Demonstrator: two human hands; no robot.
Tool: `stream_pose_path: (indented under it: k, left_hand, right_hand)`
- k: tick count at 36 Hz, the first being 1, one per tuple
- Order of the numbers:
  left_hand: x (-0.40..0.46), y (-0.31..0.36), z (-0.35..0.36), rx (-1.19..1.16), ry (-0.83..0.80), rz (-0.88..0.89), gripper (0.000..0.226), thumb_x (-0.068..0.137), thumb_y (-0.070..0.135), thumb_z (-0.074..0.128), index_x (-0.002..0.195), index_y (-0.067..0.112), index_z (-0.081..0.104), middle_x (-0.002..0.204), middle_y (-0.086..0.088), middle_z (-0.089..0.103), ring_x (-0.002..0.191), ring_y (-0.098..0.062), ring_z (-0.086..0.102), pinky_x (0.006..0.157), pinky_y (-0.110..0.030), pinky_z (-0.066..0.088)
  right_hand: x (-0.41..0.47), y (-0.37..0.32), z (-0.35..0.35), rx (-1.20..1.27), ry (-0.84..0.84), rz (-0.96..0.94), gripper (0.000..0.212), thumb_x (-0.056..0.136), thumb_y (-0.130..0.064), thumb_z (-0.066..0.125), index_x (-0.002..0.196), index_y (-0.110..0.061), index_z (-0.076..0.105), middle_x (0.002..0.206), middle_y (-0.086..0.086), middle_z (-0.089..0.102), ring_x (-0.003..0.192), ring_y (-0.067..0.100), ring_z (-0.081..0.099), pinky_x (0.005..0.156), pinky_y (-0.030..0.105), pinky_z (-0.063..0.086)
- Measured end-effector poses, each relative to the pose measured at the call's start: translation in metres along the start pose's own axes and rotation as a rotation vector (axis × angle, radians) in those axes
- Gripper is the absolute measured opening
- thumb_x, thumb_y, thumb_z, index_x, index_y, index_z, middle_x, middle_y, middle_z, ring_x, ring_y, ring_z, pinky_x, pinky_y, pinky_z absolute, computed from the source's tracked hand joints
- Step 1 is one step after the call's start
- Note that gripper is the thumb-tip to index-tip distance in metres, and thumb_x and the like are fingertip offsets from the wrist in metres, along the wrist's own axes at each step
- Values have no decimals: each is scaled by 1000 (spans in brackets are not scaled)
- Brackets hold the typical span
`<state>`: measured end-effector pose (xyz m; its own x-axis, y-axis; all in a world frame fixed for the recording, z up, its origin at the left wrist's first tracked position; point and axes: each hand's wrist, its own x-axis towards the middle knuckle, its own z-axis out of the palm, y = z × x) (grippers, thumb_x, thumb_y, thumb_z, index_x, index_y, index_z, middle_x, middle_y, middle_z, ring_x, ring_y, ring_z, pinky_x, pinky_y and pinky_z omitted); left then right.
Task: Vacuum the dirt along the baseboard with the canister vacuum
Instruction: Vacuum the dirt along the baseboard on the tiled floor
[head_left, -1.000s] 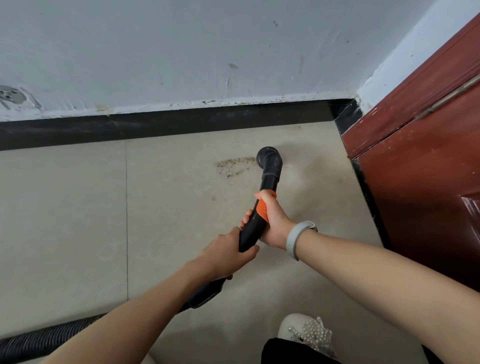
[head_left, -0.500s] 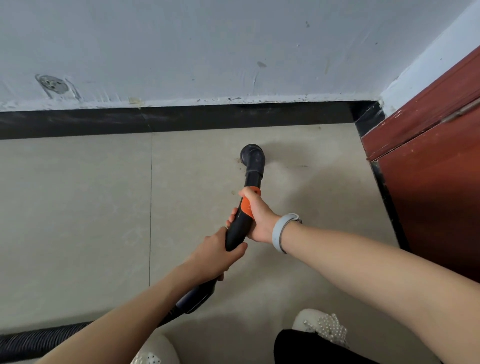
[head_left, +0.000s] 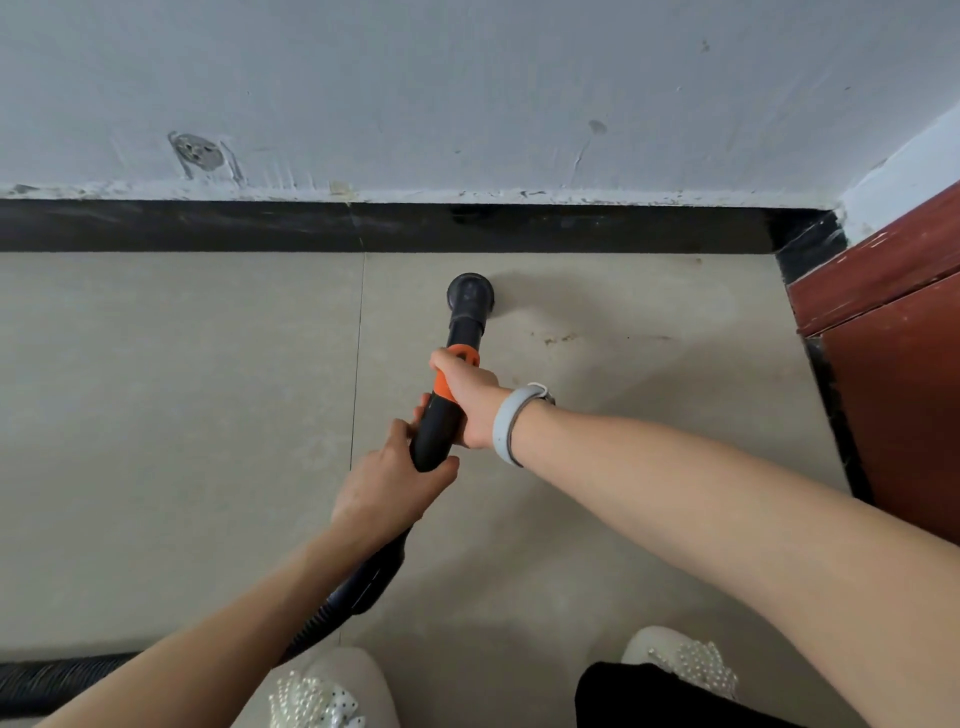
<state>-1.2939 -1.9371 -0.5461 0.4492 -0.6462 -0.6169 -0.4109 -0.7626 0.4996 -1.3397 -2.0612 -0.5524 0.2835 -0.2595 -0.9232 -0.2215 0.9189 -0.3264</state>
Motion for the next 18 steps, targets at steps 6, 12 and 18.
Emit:
stream_pose_path:
  k: [6,12,18]
  left_hand:
    - [7,3,-10,-20,75,-88,16,79,27,60,86,16,52,71,-5,65,61,-23,67,66,-38,59]
    - [17,-1,-41,-203,-56,-77,13,76,5,61,73,5,48,51,-7,52,37,-22,48,47,-27,43]
    - [12,-9,-64,-303,-269,-100,18,81,-4,55,75,6,41,50,-10,45,38,-21,39,43,-27,40]
  right_hand:
    - [0,-4,15,-72,40,-70,20,90,-25,57,93,-9,46,82,11,56,77,26,62,84,39,55]
    - [10,-10,14,-147,19,-150,47,89,-40,62,122,-11,46,112,10,55,107,26,60,88,39,55]
    - [15,-2,20,96,-45,-97,22,87,-28,62,94,-12,49,99,10,61,91,25,63,92,44,53]
